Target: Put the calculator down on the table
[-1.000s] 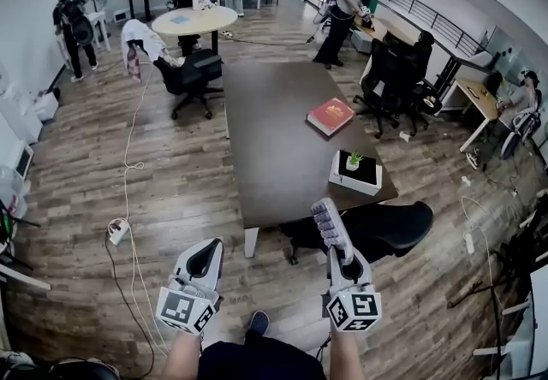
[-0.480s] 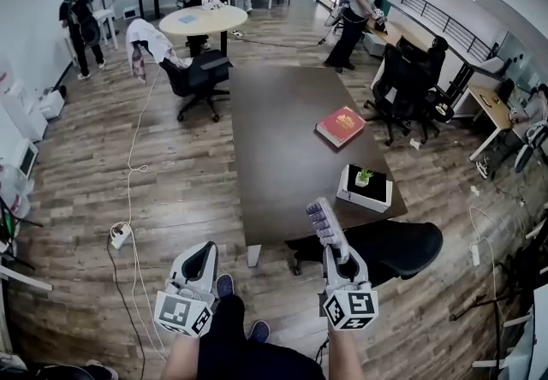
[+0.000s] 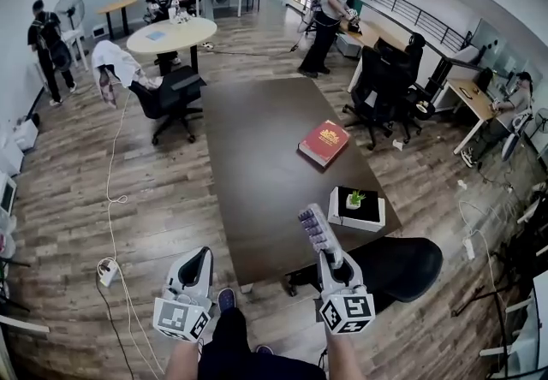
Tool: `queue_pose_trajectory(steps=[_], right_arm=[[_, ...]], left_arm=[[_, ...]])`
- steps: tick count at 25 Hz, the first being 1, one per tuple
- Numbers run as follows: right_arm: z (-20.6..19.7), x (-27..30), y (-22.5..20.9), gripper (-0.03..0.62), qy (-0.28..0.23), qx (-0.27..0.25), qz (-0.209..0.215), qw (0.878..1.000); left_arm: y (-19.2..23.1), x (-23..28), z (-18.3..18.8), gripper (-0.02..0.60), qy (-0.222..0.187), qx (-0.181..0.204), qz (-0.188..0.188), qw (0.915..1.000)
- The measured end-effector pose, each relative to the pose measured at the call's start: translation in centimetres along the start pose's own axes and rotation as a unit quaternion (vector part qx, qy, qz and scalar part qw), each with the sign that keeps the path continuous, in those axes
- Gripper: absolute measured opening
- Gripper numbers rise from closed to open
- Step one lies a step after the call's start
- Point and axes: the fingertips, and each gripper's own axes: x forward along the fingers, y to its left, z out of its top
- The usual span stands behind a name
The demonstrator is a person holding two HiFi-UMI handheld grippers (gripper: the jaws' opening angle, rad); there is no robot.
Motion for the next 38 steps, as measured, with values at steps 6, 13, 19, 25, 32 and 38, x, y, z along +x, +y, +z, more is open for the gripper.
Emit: queue_pose_trajectory(steps=[6,13,19,25,32,38], right_arm=[[1.0,7.4,-1.2,0.118,0.006,0.012,-0.032,0.999],[3.2,14.7,-2.2,0.118,-0.003,0.016,-0.073,0.997],[4.0,17.7,-3.6,0.118,-0.01,0.016,-0.105,0.994],[4.1,19.8,-4.9,0.118,-0.004,0.018,-0.11,0.994],[4.3,23.0,-6.7,0.118,-0.002,0.019,-0.088,0.996],[4.5,25.4,-8.0,0.118,-0.003,0.027,-0.071,0.997]], left_arm=[[5.2,7.4,0.7,-0.005,0.005,-0.005,-0.027,0.9996],[10.5,16.1,2.7,-0.005,0.002,0.01,-0.07,0.9975],[12.2,21.1,2.5,-0.005,0.005,0.01,-0.11,0.9939],[13.2,24.0,2.3,-0.005,0.007,-0.008,-0.108,0.9941],[13.1,26.2,2.6,-0.005,0.0,-0.008,-0.096,0.9954],[13.5,27.5,2.9,-0.005,-0.006,-0.013,-0.079,0.9968]])
